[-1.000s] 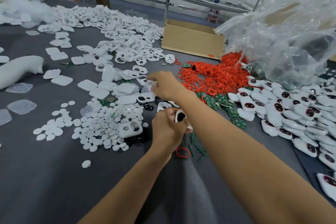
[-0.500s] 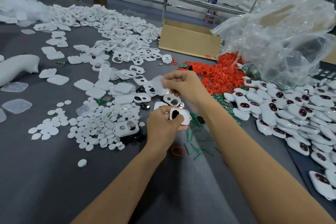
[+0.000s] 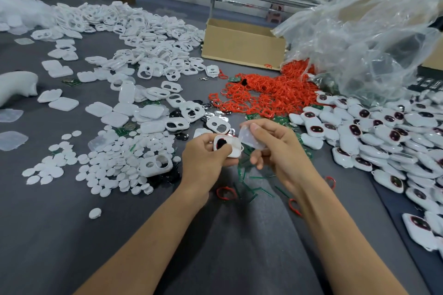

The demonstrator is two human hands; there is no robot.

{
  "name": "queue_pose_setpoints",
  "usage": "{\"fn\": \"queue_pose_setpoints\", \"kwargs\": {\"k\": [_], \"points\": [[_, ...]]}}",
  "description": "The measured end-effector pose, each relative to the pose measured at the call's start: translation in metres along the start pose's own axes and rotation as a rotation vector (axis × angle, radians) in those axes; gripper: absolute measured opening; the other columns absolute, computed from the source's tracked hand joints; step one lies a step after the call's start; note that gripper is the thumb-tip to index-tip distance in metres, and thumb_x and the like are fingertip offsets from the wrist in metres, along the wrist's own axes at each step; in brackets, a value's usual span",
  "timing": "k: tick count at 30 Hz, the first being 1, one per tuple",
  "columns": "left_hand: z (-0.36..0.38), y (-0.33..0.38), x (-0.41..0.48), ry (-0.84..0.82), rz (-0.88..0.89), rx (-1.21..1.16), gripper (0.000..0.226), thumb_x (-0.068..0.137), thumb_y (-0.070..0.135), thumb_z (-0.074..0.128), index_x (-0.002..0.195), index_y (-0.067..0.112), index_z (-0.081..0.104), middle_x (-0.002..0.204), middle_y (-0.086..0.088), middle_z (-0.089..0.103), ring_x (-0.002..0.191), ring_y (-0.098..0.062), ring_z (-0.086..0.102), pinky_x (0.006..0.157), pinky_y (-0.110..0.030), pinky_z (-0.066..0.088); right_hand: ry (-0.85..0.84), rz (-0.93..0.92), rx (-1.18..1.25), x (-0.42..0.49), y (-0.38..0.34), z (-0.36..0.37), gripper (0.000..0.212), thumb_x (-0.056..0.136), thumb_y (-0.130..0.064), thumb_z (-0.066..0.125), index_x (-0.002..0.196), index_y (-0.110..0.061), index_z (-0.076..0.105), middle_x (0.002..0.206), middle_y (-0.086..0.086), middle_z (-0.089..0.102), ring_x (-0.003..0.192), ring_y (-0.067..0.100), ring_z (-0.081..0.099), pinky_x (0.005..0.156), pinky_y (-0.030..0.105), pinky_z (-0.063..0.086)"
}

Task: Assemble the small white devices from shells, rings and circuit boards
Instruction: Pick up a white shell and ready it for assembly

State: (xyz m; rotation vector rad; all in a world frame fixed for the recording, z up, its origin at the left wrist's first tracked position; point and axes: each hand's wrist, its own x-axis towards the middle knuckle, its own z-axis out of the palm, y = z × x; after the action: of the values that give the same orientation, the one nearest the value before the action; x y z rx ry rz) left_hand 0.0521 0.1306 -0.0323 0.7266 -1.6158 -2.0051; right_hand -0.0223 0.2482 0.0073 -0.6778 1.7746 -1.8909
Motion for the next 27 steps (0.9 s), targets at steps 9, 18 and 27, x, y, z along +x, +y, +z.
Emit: {"fn": "queue_pose_setpoints", "kwargs": {"k": [9,18,27], "points": [[0.0,-0.002,0.001,-0.019,0.007,-0.014,0.017,0.085,-0.006,0.063,0.087,0.01,0.068,0.083,-0.008,0.074,0.069,-0.02,0.073,0.061,-0.026,0.058,0.058,-0.003,-0.131,-0.001,0.004,-0.024,0.031,0.084,0.009,0.061,0.114,0.002,0.062,0.071,0.004,0.056,0.054,0.005,0.048,0.052,0.014,0.039],[0.001,-0.002,-0.001,-0.101,0.029,0.055,0.018,0.083,-0.01,0.063,0.094,0.003,0.069,0.076,-0.006,0.075,0.063,-0.013,0.072,0.057,-0.02,0.057,0.112,-0.171,-0.441,0.002,0.013,0.001,0.031,0.079,0.007,0.069,0.099,-0.017,0.067,0.08,-0.001,0.062,0.066,0.013,0.045,0.064,0.022,0.041],[-0.003,0.001,0.001,-0.077,-0.011,-0.06,0.016,0.085,-0.007,0.062,0.093,0.006,0.068,0.082,-0.008,0.076,0.073,-0.02,0.074,0.067,-0.025,0.06,0.288,-0.074,-0.476,0.003,0.022,0.002,0.018,0.076,-0.029,0.079,0.083,-0.016,0.069,0.068,-0.001,0.066,0.054,0.008,0.055,0.054,0.027,0.049]]}}
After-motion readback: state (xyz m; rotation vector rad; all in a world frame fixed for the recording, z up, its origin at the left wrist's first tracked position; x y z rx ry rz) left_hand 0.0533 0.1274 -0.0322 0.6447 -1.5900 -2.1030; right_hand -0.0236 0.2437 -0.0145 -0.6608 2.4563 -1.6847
